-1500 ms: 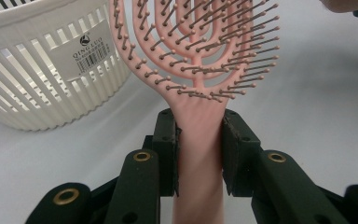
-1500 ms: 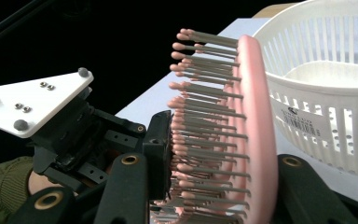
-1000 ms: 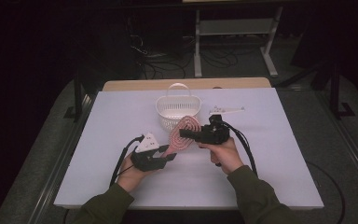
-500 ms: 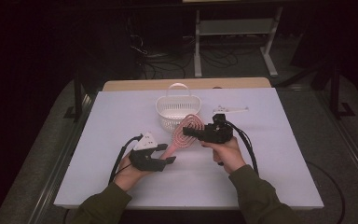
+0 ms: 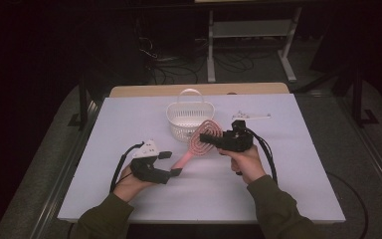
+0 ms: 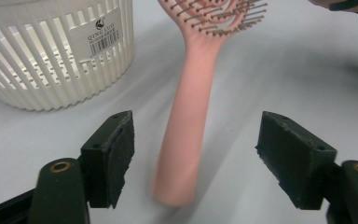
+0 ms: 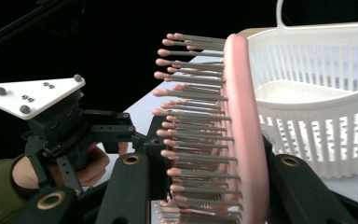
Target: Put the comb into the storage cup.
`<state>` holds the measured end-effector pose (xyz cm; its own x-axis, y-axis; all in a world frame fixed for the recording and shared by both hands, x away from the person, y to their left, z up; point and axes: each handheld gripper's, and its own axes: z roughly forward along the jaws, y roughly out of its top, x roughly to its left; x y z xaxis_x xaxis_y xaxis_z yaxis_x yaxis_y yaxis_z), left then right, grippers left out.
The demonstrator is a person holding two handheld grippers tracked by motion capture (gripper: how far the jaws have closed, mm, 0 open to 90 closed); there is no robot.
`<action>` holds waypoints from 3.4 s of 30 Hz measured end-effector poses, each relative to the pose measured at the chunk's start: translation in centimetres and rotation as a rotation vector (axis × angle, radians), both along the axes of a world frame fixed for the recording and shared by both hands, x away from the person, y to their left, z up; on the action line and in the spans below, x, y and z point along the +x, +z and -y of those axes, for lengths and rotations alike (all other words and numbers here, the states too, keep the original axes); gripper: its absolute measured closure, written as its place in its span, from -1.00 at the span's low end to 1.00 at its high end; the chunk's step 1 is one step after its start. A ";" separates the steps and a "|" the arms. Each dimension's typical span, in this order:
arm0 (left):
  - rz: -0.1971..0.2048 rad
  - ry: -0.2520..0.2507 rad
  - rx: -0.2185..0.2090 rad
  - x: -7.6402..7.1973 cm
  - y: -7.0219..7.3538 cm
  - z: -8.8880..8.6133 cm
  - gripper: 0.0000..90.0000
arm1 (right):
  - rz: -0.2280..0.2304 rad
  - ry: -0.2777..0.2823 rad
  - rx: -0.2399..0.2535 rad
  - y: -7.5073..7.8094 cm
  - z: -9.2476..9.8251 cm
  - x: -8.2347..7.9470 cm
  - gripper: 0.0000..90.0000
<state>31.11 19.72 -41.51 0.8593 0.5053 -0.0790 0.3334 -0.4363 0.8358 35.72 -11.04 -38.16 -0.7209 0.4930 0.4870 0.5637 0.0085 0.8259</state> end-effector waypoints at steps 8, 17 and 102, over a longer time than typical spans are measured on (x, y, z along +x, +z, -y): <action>-0.004 -0.002 -0.011 -0.5 -0.3 -2.3 -0.66 | 0.005 -0.010 -0.001 0.1 0.3 0.0 0.39; -0.007 0.027 0.006 -1.2 -0.9 -4.5 -0.83 | 0.009 -0.015 -0.001 0.2 0.3 0.0 0.39; -0.019 0.005 0.045 -2.3 -2.0 -5.9 -1.00 | 0.117 -0.100 0.128 8.2 2.5 3.7 0.40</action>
